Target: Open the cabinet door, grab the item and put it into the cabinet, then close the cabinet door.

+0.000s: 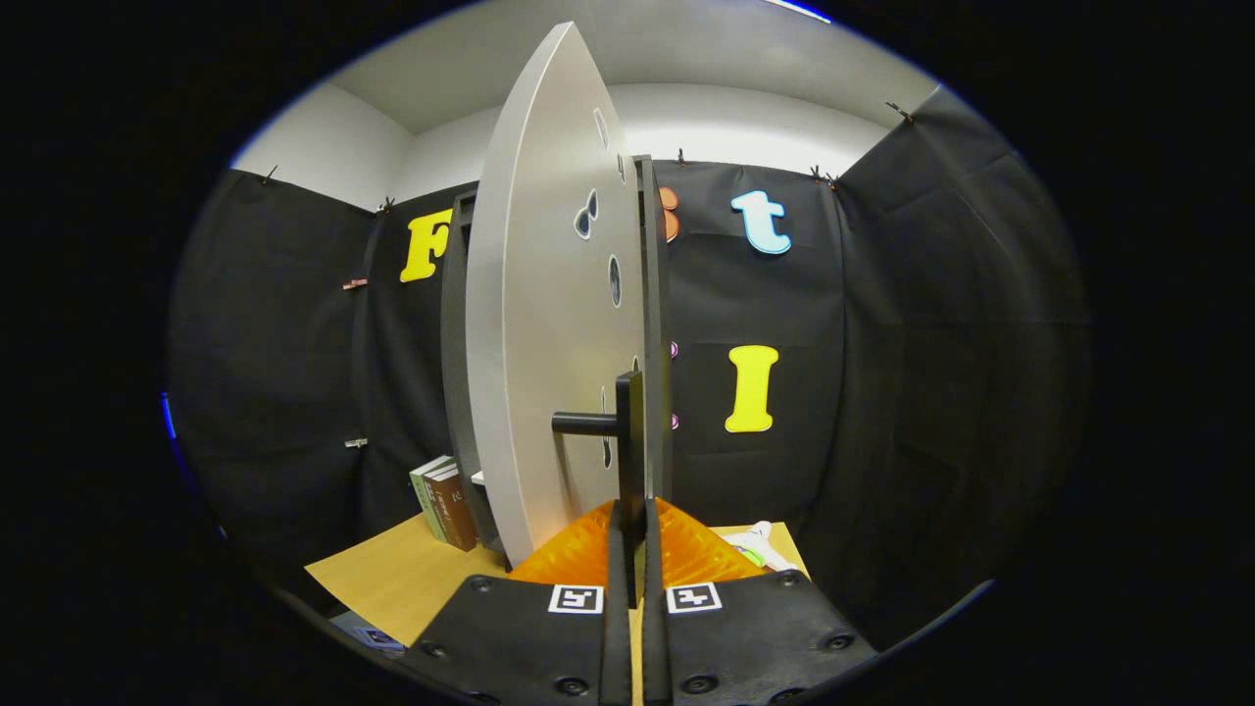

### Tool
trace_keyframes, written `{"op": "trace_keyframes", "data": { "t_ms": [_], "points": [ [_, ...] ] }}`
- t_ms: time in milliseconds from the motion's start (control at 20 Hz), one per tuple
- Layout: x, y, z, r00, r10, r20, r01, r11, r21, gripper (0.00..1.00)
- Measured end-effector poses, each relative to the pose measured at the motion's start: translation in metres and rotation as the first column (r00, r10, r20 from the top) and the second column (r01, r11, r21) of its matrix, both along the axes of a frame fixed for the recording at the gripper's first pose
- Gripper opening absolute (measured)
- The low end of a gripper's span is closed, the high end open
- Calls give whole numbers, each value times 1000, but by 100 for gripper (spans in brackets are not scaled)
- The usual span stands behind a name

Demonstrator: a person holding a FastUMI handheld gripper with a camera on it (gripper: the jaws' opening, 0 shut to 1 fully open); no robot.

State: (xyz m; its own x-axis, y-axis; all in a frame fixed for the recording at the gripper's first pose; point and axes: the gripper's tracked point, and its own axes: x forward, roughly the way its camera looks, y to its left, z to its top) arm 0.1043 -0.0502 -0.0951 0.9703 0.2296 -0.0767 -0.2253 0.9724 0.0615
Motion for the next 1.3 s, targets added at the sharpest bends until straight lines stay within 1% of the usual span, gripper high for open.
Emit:
{"op": "trace_keyframes", "data": {
  "t_ms": [150,300,450,600,700,800,900,1000,1150,1300],
  "points": [
    [-15,-8,8,999,-43,16,43,999,1,8],
    [-43,-10,18,993,-108,38,109,994,-22,8],
    [-66,16,23,990,-127,60,129,991,-46,8],
    [-71,52,-1,991,-136,19,137,989,-60,8],
    [-69,75,-12,987,-161,-6,161,986,-46,8],
    [-68,103,-25,986,-163,-26,162,986,-35,19],
    [-67,127,-44,984,-168,-56,165,985,-54,30],
    [-63,143,-68,977,-187,-99,179,980,-83,45],
    [-57,164,-106,962,-202,-182,192,979,-69,43],
    [-52,184,-144,949,-192,-251,184,981,-53,44]
  ]
}}
